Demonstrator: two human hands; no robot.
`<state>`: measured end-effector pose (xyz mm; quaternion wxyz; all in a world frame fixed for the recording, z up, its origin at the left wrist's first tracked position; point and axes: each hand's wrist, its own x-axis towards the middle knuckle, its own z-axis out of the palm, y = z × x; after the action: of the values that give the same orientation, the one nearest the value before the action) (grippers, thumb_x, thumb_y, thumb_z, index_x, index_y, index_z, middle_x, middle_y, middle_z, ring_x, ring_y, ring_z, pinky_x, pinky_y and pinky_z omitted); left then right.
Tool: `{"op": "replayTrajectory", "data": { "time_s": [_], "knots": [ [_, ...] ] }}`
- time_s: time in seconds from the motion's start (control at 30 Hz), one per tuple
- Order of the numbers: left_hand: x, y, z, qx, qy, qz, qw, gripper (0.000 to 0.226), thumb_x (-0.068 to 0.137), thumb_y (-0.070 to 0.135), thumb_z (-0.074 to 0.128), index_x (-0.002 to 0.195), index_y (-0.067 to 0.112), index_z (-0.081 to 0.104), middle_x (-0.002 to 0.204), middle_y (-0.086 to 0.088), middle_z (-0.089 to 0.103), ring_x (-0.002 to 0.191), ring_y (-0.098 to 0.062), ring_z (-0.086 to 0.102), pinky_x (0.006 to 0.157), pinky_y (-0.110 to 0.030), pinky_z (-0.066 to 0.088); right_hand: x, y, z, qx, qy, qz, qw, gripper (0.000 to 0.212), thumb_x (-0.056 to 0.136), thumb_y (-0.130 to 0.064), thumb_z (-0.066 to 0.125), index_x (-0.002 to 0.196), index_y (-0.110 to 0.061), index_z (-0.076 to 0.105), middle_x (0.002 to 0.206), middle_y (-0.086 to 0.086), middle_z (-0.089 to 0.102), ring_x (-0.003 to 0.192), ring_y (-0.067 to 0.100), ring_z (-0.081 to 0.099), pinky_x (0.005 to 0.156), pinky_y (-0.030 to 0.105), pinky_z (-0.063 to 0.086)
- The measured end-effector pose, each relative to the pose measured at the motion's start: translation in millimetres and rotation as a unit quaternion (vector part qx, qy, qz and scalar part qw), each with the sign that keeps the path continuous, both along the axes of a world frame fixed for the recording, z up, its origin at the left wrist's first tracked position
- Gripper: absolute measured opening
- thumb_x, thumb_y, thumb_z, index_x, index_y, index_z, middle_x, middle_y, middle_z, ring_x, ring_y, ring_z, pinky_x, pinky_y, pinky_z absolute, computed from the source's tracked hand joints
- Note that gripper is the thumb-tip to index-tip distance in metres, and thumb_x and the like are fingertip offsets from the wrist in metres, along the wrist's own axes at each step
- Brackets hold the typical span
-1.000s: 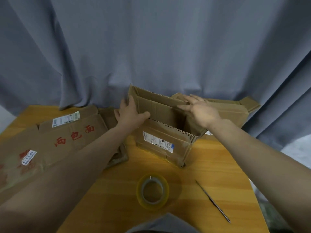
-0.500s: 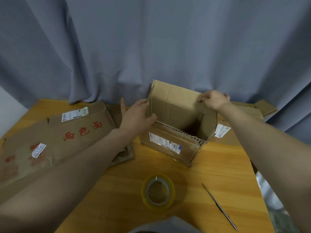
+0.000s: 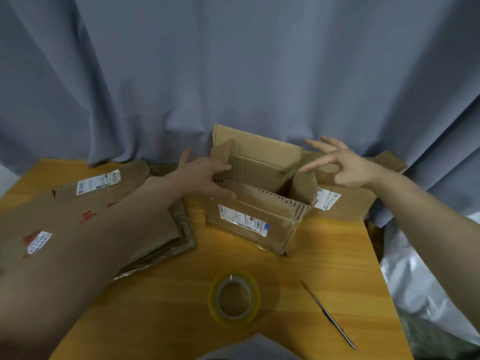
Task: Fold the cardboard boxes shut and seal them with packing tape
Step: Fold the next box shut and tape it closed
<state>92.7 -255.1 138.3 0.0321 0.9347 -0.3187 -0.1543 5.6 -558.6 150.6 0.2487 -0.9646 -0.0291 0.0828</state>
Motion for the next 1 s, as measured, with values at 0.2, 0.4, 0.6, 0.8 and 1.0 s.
{"op": "replayTrajectory", "data": {
  "time_s": [0.2, 0.4, 0.6, 0.8, 1.0],
  "knots": [
    [-1, 1, -6, -0.002, 0.019, -0.040, 0.999, 0.034, 0.085, 0.061, 0.051, 0.117, 0.051, 0.058, 0.150, -0.004, 0.036, 0.139, -0.014, 0.029, 0.111, -0.053, -0.020, 19, 9, 2, -0.142, -0.003, 0.085, 0.986, 0.030, 0.085, -0.023, 0.068, 0.110, -0.039, 0.067, 0.156, -0.018, 0.015, 0.145, 0.012, -0.011, 0.113, 0.037, -0.008],
    [-6, 2, -3, 0.021, 0.054, -0.058, 0.997, 0.032, 0.091, 0.050, 0.052, 0.119, 0.040, 0.063, 0.143, 0.006, 0.048, 0.141, -0.005, 0.024, 0.111, -0.051, -0.019, 51, 32, 2, -0.259, 0.049, 0.106, 0.959, 0.027, 0.090, -0.023, 0.060, 0.111, -0.039, 0.066, 0.160, -0.006, 0.007, 0.146, 0.020, -0.015, 0.114, 0.050, -0.008],
    [-5, 9, -5, -0.066, 0.072, 0.002, 0.995, 0.033, 0.097, 0.040, 0.045, 0.125, 0.032, 0.060, 0.132, 0.008, 0.057, 0.134, -0.012, 0.037, 0.116, -0.043, -0.005, 47, 61, -24, -0.201, 0.051, 0.053, 0.977, 0.092, 0.076, -0.020, 0.078, 0.149, -0.033, 0.023, 0.158, 0.003, -0.017, 0.146, 0.029, 0.000, 0.115, 0.046, 0.022],
    [-2, 3, -18, -0.105, -0.028, 0.029, 0.994, 0.059, 0.092, 0.048, 0.050, 0.142, 0.019, 0.037, 0.137, -0.004, 0.051, 0.130, -0.024, 0.042, 0.113, -0.039, 0.020, 40, 52, -28, -0.038, 0.020, -0.023, 0.999, 0.082, 0.085, -0.028, 0.070, 0.150, -0.016, 0.021, 0.153, 0.008, 0.031, 0.139, 0.024, 0.030, 0.111, 0.030, 0.026],
    [-5, -12, -36, -0.076, -0.117, 0.092, 0.986, 0.108, 0.083, 0.053, 0.062, 0.150, 0.014, -0.012, 0.154, -0.017, -0.024, 0.142, -0.034, -0.023, 0.115, -0.052, -0.004, 21, 56, -31, 0.039, 0.065, -0.024, 0.997, 0.080, 0.077, -0.068, 0.051, 0.144, -0.026, 0.040, 0.149, -0.004, 0.039, 0.139, 0.019, 0.033, 0.113, 0.033, 0.027]
  ]
}}
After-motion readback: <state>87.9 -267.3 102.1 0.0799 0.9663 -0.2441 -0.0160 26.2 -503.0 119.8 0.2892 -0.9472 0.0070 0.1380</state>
